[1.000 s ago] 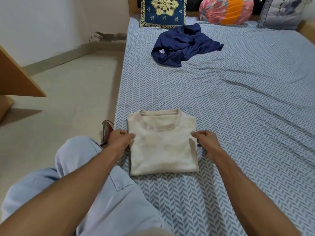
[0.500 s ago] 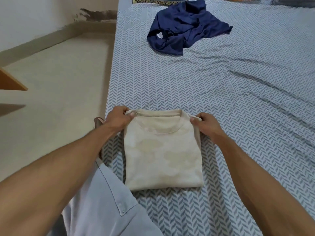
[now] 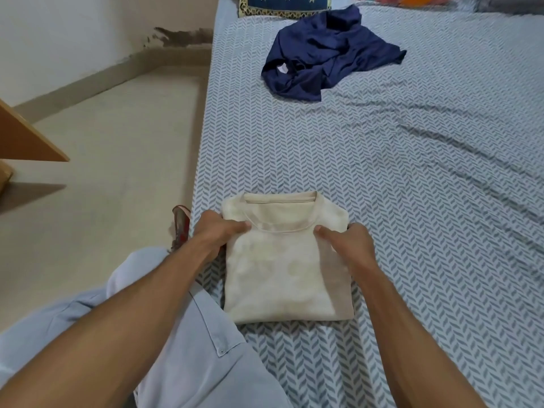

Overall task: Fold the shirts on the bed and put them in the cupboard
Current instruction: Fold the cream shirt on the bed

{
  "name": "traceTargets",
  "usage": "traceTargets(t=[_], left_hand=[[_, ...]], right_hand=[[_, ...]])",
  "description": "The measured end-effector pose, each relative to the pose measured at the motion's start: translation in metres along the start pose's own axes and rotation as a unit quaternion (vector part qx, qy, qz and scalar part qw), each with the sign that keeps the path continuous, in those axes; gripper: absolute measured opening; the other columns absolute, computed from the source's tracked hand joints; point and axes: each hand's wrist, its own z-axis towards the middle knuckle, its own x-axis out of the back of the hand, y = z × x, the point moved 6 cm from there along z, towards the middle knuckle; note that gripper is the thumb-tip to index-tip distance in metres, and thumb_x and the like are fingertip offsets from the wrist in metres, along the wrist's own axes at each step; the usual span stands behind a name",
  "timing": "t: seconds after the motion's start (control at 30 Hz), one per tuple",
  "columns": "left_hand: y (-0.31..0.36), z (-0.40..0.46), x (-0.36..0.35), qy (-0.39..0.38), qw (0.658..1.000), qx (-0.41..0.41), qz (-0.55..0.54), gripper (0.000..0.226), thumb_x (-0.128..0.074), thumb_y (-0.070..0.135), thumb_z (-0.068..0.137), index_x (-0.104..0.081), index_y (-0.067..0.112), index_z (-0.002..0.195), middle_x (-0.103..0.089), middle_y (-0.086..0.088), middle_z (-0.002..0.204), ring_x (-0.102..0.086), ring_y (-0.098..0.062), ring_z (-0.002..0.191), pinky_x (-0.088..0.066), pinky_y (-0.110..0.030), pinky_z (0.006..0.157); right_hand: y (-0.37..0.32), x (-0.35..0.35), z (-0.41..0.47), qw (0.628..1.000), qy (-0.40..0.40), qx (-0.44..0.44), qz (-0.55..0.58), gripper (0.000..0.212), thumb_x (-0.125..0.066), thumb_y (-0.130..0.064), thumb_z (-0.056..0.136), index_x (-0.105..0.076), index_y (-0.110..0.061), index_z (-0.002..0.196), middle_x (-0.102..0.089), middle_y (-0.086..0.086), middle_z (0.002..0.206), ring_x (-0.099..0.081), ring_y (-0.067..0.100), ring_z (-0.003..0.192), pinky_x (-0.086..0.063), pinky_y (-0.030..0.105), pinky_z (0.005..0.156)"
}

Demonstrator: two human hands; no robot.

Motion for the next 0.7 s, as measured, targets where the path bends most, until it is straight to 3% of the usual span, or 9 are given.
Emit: traceTargets(t=[0.13, 0.27, 0.37, 0.57, 0.63, 0.7], left_hand=[[0.000, -0.007, -0.013, -0.062, 0.997, 0.022, -0.038, 0.061, -0.094, 0.014, 0.065, -0.066, 0.001, 0.117, -0.074, -0.011, 0.104, -0.070, -0.025, 0.090, -0.053, -0.028, 0.061], [-0.001, -0.013, -0.014, -0.085, 0.991, -0.004, -0.102, 0.055, -0.087, 0.024, 0.077, -0.066, 0.006, 0.124, -0.075, -0.008, 0.108, -0.073, -0.026, 0.095, -0.061, -0.036, 0.077], [-0.002, -0.025, -0.016, -0.125, 0.973, -0.007, -0.194, 0.039, -0.076, 0.025, 0.090, -0.067, 0.008, 0.124, -0.077, -0.009, 0.107, -0.074, -0.029, 0.097, -0.060, -0.044, 0.085], [0.020, -0.059, -0.002, -0.156, 0.964, -0.029, -0.212, 0.028, -0.065, 0.026, 0.098, -0.066, 0.011, 0.122, -0.077, -0.010, 0.107, -0.075, -0.029, 0.097, -0.061, -0.044, 0.082], [0.032, -0.070, 0.008, -0.174, 0.963, -0.038, -0.203, 0.028, -0.064, 0.020, 0.099, -0.064, 0.010, 0.126, -0.076, -0.011, 0.111, -0.073, -0.031, 0.102, -0.059, -0.050, 0.090], [0.046, -0.088, 0.024, -0.186, 0.961, -0.070, -0.192, 0.031, -0.060, 0.005, 0.098, -0.062, 0.009, 0.129, -0.075, -0.013, 0.113, -0.073, -0.032, 0.102, -0.060, -0.047, 0.084]], right_hand=[[-0.005, -0.006, 0.000, 0.985, -0.114, -0.034, 0.124, 0.056, -0.095, -0.034, 0.061, -0.074, -0.003, 0.102, -0.078, 0.011, 0.091, -0.076, 0.029, 0.086, -0.063, 0.041, 0.073], [-0.017, -0.005, -0.005, 0.968, -0.188, -0.049, 0.157, 0.049, -0.091, -0.022, 0.069, -0.072, -0.002, 0.109, -0.078, 0.013, 0.094, -0.076, 0.032, 0.088, -0.061, 0.055, 0.083], [-0.023, -0.003, -0.015, 0.948, -0.221, -0.023, 0.226, 0.044, -0.083, -0.019, 0.081, -0.069, -0.006, 0.120, -0.077, 0.014, 0.105, -0.075, 0.034, 0.095, -0.061, 0.052, 0.081], [-0.051, 0.012, -0.042, 0.931, -0.256, 0.032, 0.259, 0.030, -0.076, -0.012, 0.086, -0.071, -0.008, 0.116, -0.076, 0.016, 0.107, -0.075, 0.033, 0.095, -0.061, 0.046, 0.077], [-0.065, 0.021, -0.050, 0.926, -0.262, 0.055, 0.265, 0.029, -0.077, -0.012, 0.086, -0.071, -0.008, 0.115, -0.076, 0.015, 0.107, -0.075, 0.031, 0.094, -0.060, 0.043, 0.075], [-0.083, 0.029, -0.063, 0.921, -0.269, 0.081, 0.270, 0.031, -0.077, -0.011, 0.085, -0.072, -0.007, 0.115, -0.076, 0.016, 0.109, -0.075, 0.032, 0.095, -0.060, 0.043, 0.076]])
